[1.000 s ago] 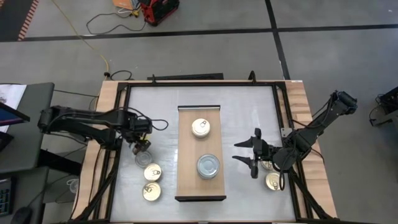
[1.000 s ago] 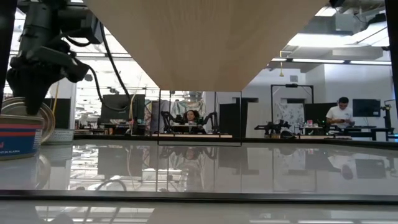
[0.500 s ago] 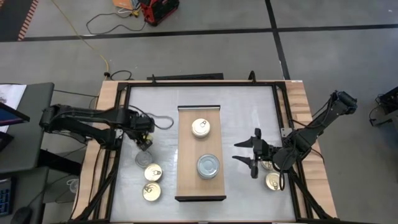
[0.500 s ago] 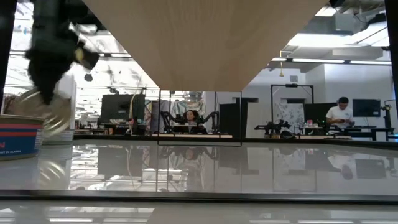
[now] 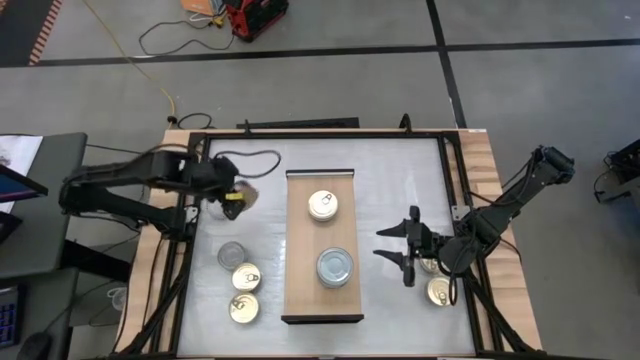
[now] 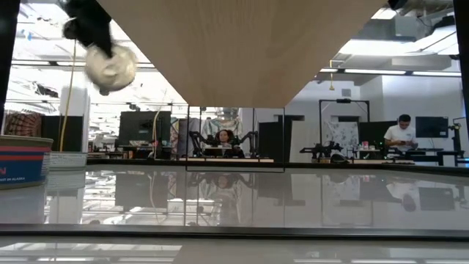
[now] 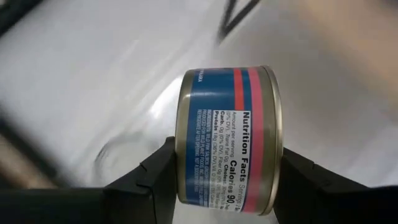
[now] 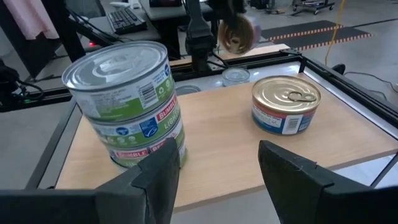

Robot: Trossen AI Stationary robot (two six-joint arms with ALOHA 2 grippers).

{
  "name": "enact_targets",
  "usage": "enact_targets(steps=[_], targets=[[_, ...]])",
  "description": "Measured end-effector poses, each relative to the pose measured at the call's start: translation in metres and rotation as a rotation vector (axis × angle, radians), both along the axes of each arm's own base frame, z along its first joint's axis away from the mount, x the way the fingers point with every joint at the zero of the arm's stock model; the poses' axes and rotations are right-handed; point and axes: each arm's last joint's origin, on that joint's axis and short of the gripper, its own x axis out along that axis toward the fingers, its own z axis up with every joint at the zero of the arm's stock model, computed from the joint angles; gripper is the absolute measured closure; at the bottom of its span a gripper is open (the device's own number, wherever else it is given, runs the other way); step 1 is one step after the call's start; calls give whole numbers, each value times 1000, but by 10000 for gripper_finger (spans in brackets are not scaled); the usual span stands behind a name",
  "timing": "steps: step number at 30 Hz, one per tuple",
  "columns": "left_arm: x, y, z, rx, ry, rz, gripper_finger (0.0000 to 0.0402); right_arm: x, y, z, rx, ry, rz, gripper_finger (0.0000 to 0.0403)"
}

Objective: Stack canned seafood by type on shelf
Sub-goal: Stack the blue tuna can on top of the blue tuna can on the shelf

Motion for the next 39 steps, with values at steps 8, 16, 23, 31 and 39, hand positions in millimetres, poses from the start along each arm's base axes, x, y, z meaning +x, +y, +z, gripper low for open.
enact_targets(steps=[8, 16, 23, 31, 39], targets=[[21, 1, 33, -82, -335, -172, 213, 4, -5, 1, 11, -13, -30, 159], [53, 19, 41, -151, -545, -251, 211, 10, -18, 4, 33, -10, -31, 159], [84, 31, 34, -202, -604, -284, 205, 10, -33, 10, 42, -16, -42, 159], [119, 42, 15, -267, -619, -267, 203, 12, -38, 11, 45, -20, -51, 159], [147, 48, -9, -321, -582, -229, 204, 13, -39, 11, 50, -20, -36, 159]])
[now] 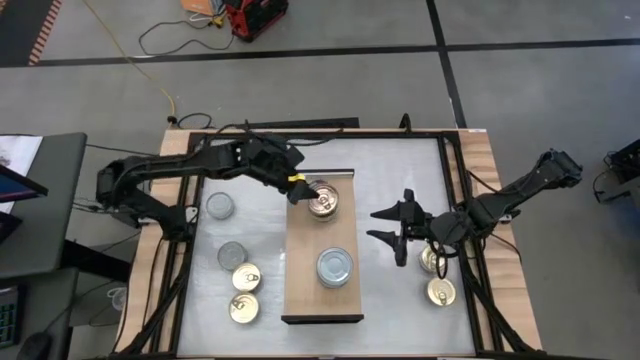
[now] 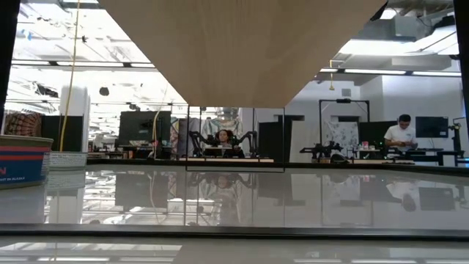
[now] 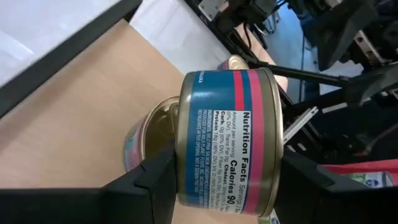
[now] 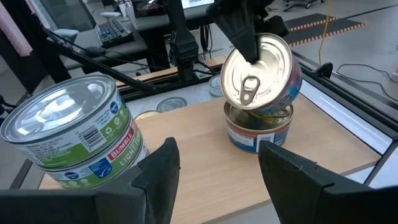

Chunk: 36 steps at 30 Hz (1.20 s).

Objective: Stack canned seafood by type on shelf
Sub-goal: Stack the blue tuna can on top of the blue tuna can on the shelf

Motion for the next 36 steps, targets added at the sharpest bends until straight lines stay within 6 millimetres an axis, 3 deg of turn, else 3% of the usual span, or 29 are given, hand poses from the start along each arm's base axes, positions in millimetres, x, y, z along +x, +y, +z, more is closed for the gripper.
enact_targets(steps=[11, 24, 36], targets=[[1, 2, -4, -37, 24, -1, 189, 0, 0, 1, -3, -11, 4, 159], [1, 3, -9, 9, 61, 0, 110, 0, 3, 2, -3, -17, 17, 159], [-7, 2, -11, 118, 126, -32, 103, -1, 7, 6, -11, -53, 41, 159]])
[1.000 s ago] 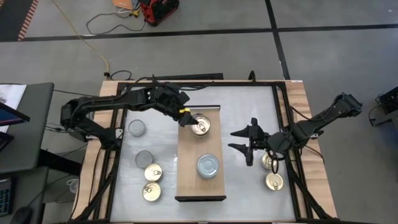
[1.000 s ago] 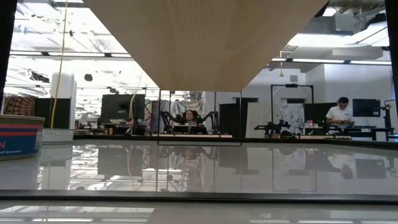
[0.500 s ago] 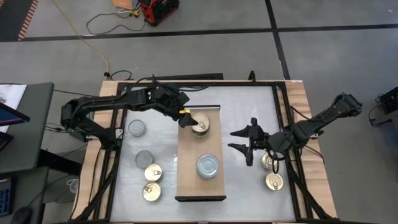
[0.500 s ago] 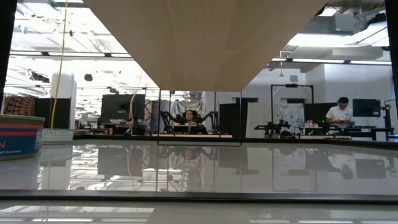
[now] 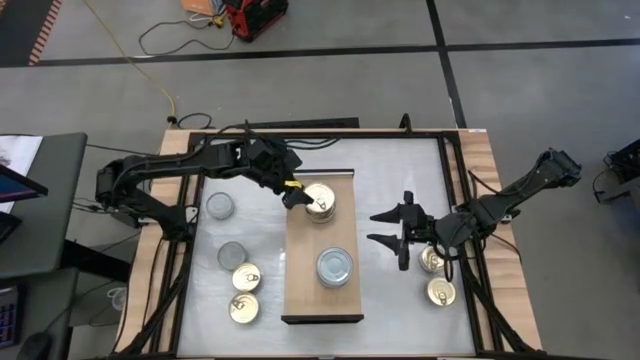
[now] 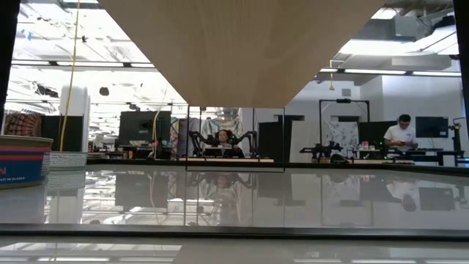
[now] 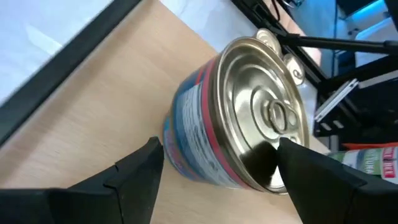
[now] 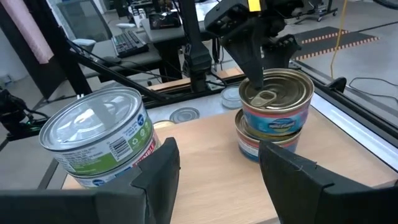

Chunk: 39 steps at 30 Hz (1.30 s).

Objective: Stack canned seafood by type on shelf
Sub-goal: Stack the blue tuna can on top of the blue tuna can on the shelf, then stack the green tuna can on top of the stacked green tuna cans on the shelf

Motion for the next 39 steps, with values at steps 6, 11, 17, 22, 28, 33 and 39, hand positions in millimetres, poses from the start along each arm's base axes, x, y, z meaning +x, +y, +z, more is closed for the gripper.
enact_targets(steps=[6, 11, 17, 22, 28, 33, 39], targets=[[1, 2, 21, 125, -47, -6, 103, 0, 0, 0, 4, -1, -1, 159], [-4, -6, 49, 248, -59, -91, 103, 0, 0, 0, 7, 1, 0, 159], [-28, -26, 59, 392, 106, -112, 104, -1, 0, -1, 9, 10, -2, 159], [-64, -40, 31, 394, 319, -57, 104, -2, 3, -3, 5, 31, 8, 159], [-101, -37, -8, 296, 439, 38, 104, -4, 5, -3, -4, 29, 19, 159], [-116, -26, -36, 231, 568, 126, 104, -4, 5, -3, -6, 29, 17, 159], [-119, -3, -70, 199, 749, 222, 115, -3, 5, -4, -16, 33, 14, 159]])
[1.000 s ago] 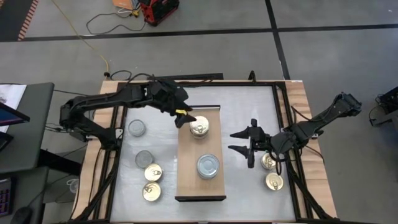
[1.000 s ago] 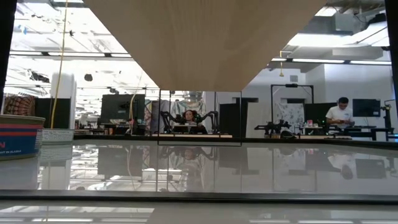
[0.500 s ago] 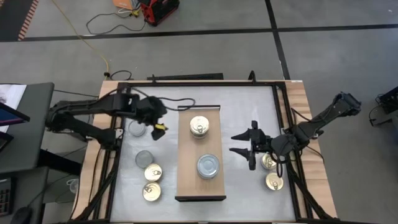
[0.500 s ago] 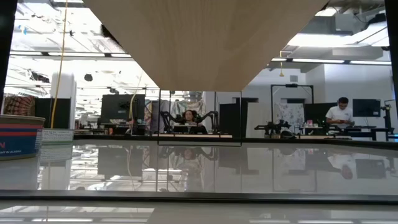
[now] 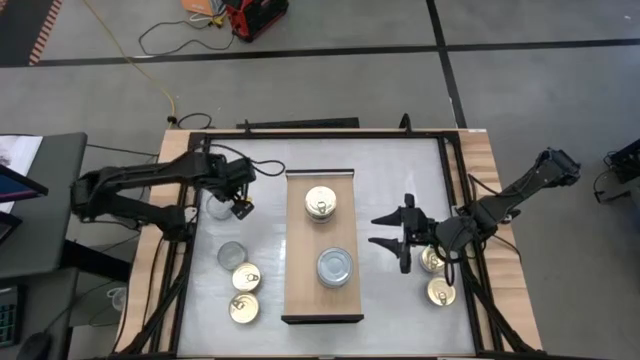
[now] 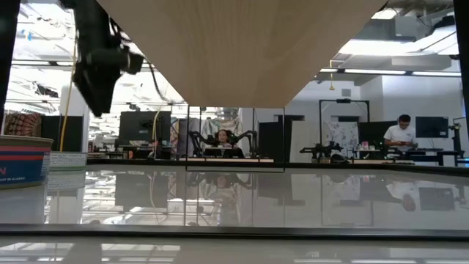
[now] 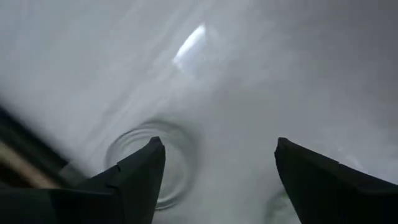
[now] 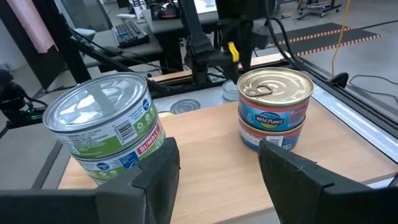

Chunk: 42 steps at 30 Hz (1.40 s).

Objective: Stack canned seafood by type on shelf
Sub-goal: Stack the green tuna can on top of the stacked green tuna cans on the shelf

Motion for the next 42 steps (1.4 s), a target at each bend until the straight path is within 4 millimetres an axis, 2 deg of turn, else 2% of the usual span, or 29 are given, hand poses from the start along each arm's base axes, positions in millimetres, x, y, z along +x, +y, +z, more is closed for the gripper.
enact_targets(steps=[6, 14, 21, 27, 32, 42], targets=[[0, 26, -19, 12, 113, 68, 153, 5, 3, -6, -15, 24, -2, 159], [0, 49, -38, -50, 246, -49, 203, 11, 7, -12, -44, 41, 3, 159], [4, 52, -55, -84, 422, -242, 240, 11, 6, -11, -88, 47, -1, 159], [1, 52, -58, -75, 516, -343, 269, 11, 6, -12, -97, 54, 0, 159], [5, 56, -58, -8, 519, -431, 285, 11, 6, -11, -100, 44, 2, 159], [7, 54, -59, -90, 474, -636, 311, 13, 7, -12, -93, 43, 0, 159]])
